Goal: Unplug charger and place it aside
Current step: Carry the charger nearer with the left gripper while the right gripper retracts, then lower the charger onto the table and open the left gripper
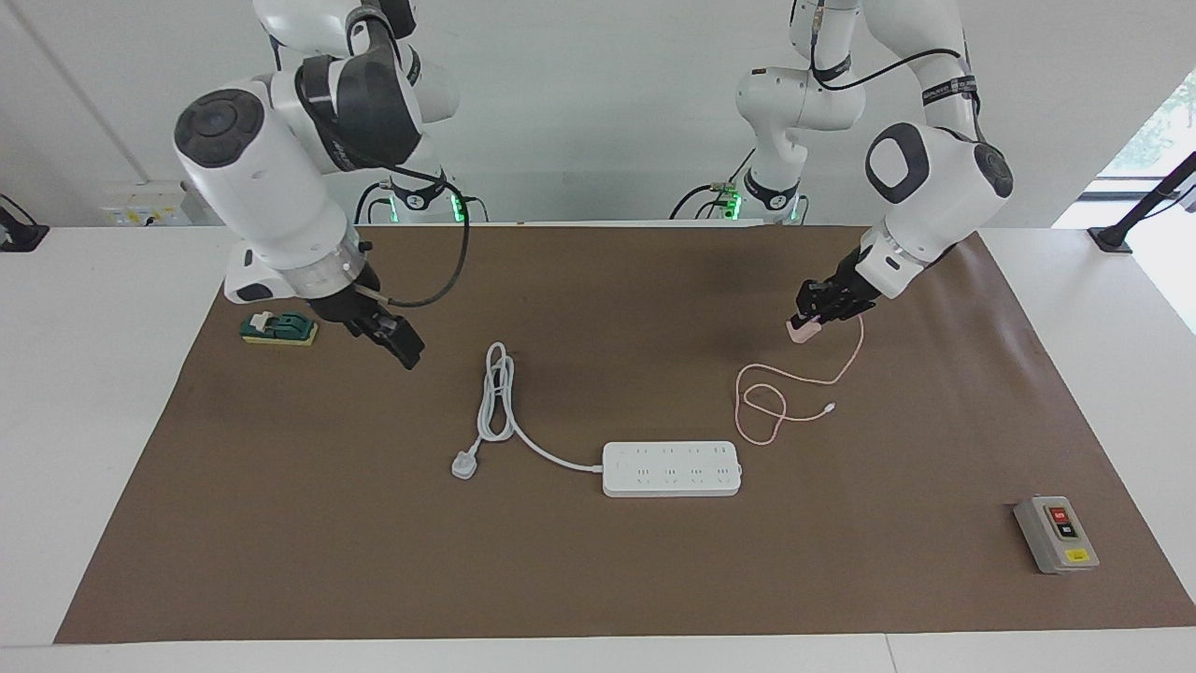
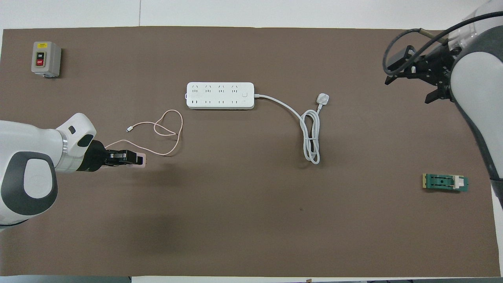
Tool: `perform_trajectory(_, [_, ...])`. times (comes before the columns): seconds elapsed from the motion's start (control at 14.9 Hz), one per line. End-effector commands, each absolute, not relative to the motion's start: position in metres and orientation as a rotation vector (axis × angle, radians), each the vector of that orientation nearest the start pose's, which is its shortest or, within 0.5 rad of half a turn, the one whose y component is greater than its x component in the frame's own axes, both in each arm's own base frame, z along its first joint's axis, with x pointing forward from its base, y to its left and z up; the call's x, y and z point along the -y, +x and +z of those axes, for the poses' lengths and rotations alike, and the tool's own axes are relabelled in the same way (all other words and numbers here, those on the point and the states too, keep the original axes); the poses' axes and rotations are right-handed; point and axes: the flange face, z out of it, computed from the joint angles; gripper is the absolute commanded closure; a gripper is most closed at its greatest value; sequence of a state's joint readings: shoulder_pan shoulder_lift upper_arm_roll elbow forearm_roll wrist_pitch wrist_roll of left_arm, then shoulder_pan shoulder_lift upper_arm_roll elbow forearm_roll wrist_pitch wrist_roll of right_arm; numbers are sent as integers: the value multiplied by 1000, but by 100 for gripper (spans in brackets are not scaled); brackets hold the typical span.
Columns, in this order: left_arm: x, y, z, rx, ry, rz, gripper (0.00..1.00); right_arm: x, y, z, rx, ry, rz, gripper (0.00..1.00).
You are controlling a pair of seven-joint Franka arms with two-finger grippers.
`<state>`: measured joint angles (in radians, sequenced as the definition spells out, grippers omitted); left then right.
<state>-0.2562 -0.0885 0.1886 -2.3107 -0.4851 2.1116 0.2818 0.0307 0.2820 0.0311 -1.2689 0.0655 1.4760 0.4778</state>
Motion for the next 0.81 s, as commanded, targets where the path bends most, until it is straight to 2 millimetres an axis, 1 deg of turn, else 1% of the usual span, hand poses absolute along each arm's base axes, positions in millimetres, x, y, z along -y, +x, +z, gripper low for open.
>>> perform_trajectory(0.0, [29,469,358,-207,-3582,83,100,-43,586,605,-418,-3111,135,0])
perform_trajectory(0.07, [25,469,354,-235,-3581,82,100,-41,569,604,-369,-3130,153,0])
perform_trajectory(0.13, [20,465,347,-268,-3579,87,100,-40,561,600,-362,-3135,177,0])
perform_trajectory(0.2, [13,461,341,-279,-3577,83,100,-40,561,598,-362,-3135,184,0])
perform_trajectory(0.27, [10,457,337,-296,-3574,81,100,-38,560,599,-367,-3134,179,0])
perform_trajectory(0.34, [10,457,336,-323,-3568,64,100,-29,559,601,-405,-3130,184,0])
perform_trajectory(0.4, [9,452,329,-330,-3563,68,100,-21,557,601,-429,-3128,201,0])
perform_trajectory(0.54, [7,449,326,-326,-3560,59,100,-22,555,603,-422,-3116,220,0])
perform_trajectory(0.67, [4,446,325,-317,-3566,74,100,-29,552,602,-393,-3121,256,0])
perform_trajectory(0.74, [-2,445,324,-297,-3568,71,94,-29,553,602,-400,-3120,252,0])
